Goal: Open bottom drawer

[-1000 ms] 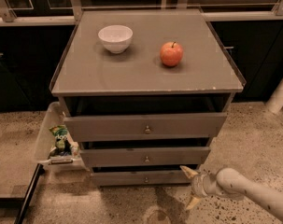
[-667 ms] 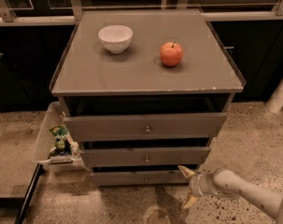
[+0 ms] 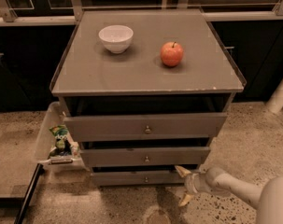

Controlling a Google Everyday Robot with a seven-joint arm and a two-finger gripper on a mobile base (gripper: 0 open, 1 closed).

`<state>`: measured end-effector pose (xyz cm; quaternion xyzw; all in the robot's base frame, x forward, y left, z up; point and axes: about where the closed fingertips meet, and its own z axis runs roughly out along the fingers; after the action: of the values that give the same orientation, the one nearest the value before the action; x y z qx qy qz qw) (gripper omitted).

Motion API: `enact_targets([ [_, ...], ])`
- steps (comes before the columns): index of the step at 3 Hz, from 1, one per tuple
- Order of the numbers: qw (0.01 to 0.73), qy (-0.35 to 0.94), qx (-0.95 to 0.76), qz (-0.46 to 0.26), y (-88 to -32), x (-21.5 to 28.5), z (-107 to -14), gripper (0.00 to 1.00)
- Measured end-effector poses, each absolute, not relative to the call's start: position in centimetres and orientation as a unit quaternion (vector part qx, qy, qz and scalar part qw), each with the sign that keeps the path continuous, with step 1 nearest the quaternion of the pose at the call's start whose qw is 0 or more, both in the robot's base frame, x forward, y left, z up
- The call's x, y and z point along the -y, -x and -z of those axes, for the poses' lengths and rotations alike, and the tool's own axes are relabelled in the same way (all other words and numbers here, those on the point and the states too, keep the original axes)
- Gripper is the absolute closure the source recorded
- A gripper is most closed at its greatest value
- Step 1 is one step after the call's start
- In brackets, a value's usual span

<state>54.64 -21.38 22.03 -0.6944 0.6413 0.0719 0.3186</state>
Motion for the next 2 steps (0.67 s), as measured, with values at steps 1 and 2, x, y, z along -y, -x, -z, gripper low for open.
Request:
enact_targets([
  [1,0.310,0.697,-0.643,-0.068,-55.7,21.2,-20.2,0.00],
  [2,0.310,0.701,-0.640,-0.060,-57.2,21.0,-19.1,0.00],
])
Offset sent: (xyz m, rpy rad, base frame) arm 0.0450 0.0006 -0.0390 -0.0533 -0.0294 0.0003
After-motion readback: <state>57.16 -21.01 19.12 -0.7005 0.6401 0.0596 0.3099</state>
